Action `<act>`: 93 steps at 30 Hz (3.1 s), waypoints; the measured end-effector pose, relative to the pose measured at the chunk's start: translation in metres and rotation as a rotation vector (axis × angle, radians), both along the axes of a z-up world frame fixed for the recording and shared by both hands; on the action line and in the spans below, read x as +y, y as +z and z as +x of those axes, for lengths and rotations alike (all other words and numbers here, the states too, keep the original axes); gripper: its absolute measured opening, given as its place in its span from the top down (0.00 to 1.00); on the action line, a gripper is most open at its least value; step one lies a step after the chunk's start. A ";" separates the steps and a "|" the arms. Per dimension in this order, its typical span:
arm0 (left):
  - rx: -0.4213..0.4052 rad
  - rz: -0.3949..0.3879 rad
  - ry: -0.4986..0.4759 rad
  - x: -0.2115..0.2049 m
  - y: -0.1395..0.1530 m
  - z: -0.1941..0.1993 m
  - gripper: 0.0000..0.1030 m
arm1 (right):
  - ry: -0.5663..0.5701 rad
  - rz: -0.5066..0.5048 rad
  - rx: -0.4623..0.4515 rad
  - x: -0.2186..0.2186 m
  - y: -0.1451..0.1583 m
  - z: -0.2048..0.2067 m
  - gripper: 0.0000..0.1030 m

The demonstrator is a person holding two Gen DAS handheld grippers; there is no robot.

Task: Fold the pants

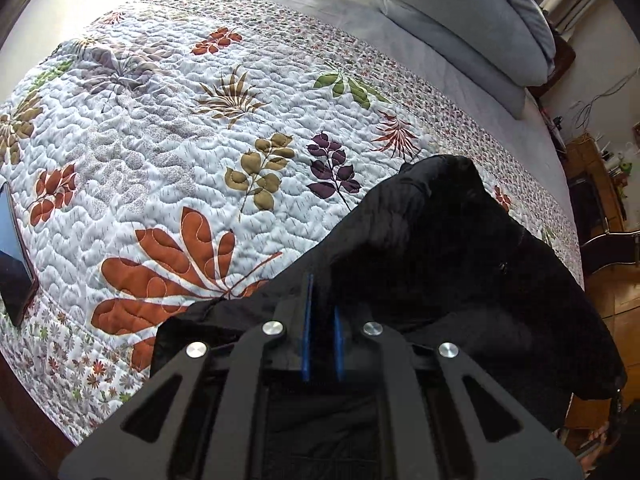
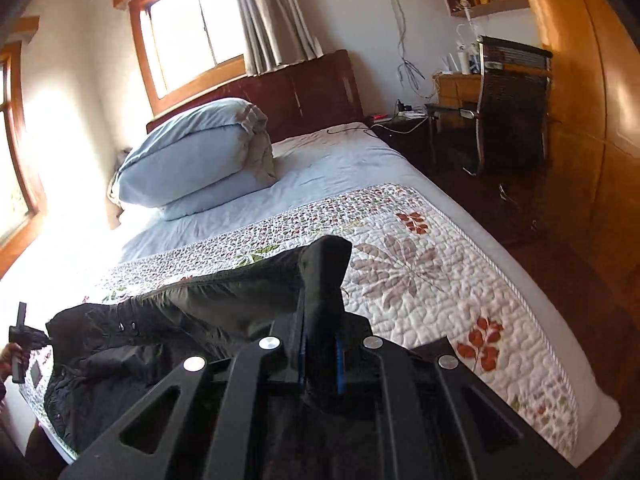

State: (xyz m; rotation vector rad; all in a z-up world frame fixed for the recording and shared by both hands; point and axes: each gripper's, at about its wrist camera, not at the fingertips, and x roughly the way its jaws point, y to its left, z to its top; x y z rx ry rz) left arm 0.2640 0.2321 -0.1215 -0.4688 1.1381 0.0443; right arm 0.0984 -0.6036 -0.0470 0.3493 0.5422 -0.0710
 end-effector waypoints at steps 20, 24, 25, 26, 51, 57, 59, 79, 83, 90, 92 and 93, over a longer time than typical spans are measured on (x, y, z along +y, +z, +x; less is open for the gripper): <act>0.044 -0.054 -0.018 0.047 -0.007 -0.118 0.92 | -0.296 0.161 0.194 -0.057 -0.123 -0.086 0.91; 0.066 0.014 -0.091 0.037 -0.014 -0.127 0.92 | -0.319 0.107 0.261 -0.051 -0.128 -0.090 0.70; 0.063 0.051 -0.112 0.032 -0.014 -0.130 0.91 | -0.337 0.091 0.279 -0.050 -0.128 -0.093 0.46; 0.058 0.082 -0.132 0.028 -0.014 -0.132 0.91 | -0.353 0.077 0.280 -0.047 -0.127 -0.097 0.41; 0.015 0.211 -0.090 0.037 0.043 -0.136 0.10 | -0.251 0.795 0.120 0.029 -0.191 -0.097 0.64; -0.049 0.041 0.141 0.095 0.069 -0.150 0.08 | -0.192 0.633 0.101 0.045 -0.163 -0.085 0.94; -0.052 -0.019 0.167 0.096 0.068 -0.153 0.08 | -0.138 0.523 0.050 0.058 -0.138 -0.084 0.95; 0.087 -0.062 -0.455 -0.156 -0.018 -0.142 0.08 | -0.231 0.626 0.048 0.032 -0.141 -0.141 0.49; 0.090 -0.033 -0.504 -0.179 -0.023 -0.146 0.08 | -0.324 0.669 0.048 0.005 -0.127 -0.143 0.40; 0.115 -0.093 -0.483 -0.190 -0.032 -0.146 0.08 | -0.334 0.684 0.145 -0.011 -0.127 -0.101 0.75; 0.127 -0.108 -0.471 -0.192 -0.037 -0.147 0.08 | -0.280 0.619 0.116 0.001 -0.108 -0.075 0.83; 0.133 -0.113 -0.468 -0.194 -0.038 -0.149 0.08 | -0.226 0.616 0.058 0.003 -0.097 -0.068 0.88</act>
